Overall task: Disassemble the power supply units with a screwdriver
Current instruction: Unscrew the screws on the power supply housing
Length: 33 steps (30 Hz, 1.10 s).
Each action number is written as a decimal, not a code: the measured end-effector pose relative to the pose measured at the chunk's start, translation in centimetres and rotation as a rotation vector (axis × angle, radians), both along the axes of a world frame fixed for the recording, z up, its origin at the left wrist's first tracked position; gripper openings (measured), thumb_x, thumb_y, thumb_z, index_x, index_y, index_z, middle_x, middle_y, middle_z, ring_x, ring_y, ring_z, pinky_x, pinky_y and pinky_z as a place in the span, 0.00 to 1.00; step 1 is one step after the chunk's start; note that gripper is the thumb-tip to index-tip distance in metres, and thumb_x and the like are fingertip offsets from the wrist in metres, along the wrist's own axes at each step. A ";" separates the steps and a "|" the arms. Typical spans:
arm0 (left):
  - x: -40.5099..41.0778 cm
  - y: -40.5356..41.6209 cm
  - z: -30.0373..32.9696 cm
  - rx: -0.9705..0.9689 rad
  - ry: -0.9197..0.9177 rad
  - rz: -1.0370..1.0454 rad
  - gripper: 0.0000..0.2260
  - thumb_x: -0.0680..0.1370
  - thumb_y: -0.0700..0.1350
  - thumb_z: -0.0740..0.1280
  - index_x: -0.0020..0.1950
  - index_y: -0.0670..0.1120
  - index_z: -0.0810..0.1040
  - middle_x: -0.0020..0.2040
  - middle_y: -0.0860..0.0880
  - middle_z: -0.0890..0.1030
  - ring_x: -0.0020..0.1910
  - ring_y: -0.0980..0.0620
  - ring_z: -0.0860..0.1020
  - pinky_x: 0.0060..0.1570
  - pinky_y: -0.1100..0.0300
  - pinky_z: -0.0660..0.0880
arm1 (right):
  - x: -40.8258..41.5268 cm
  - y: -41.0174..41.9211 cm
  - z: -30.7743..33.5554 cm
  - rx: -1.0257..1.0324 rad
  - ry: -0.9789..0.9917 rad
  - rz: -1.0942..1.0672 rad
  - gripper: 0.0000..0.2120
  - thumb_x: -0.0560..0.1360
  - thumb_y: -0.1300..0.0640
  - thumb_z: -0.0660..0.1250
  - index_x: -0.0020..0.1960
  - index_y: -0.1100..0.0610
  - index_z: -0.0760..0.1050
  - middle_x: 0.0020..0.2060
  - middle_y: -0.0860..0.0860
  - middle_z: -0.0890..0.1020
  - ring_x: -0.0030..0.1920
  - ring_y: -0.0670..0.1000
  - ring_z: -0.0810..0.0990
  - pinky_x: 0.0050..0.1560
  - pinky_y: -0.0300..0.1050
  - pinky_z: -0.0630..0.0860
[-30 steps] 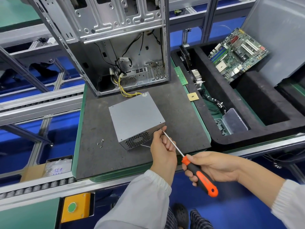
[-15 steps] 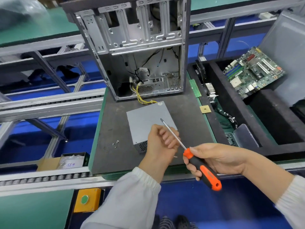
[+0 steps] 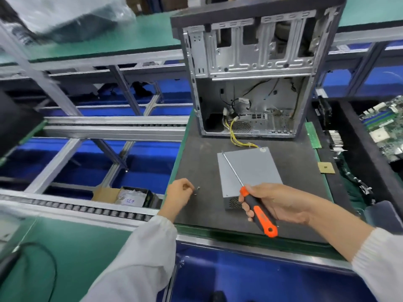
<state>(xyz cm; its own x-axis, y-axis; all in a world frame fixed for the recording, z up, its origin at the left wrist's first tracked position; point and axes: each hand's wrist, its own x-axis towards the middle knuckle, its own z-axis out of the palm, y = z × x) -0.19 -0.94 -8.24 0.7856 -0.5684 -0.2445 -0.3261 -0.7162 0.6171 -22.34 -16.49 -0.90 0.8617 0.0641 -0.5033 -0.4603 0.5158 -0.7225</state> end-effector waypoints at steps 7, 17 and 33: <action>0.9 0.3 -2.3 -0.231 0.118 -0.021 0.09 0.78 0.32 0.63 0.46 0.43 0.80 0.41 0.48 0.81 0.38 0.54 0.77 0.35 0.71 0.71 | 0.8 0.1 -0.2 -0.074 0.031 -0.041 0.15 0.81 0.52 0.57 0.52 0.64 0.72 0.39 0.58 0.76 0.37 0.54 0.75 0.45 0.47 0.78; 1.8 0.4 -3.1 -0.360 0.251 -0.023 0.16 0.78 0.30 0.58 0.50 0.45 0.82 0.40 0.52 0.81 0.32 0.65 0.76 0.37 0.73 0.71 | 0.1 0.3 -1.5 -0.070 0.073 -0.108 0.16 0.77 0.51 0.60 0.52 0.65 0.74 0.39 0.58 0.77 0.37 0.53 0.76 0.45 0.47 0.78; -3.3 -4.0 1.2 -0.476 0.106 -0.244 0.10 0.82 0.43 0.62 0.60 0.43 0.79 0.51 0.53 0.78 0.47 0.70 0.74 0.46 0.76 0.68 | -1.0 -1.6 -0.5 -0.658 0.144 -0.522 0.11 0.78 0.52 0.66 0.43 0.60 0.73 0.30 0.56 0.76 0.27 0.51 0.73 0.33 0.44 0.73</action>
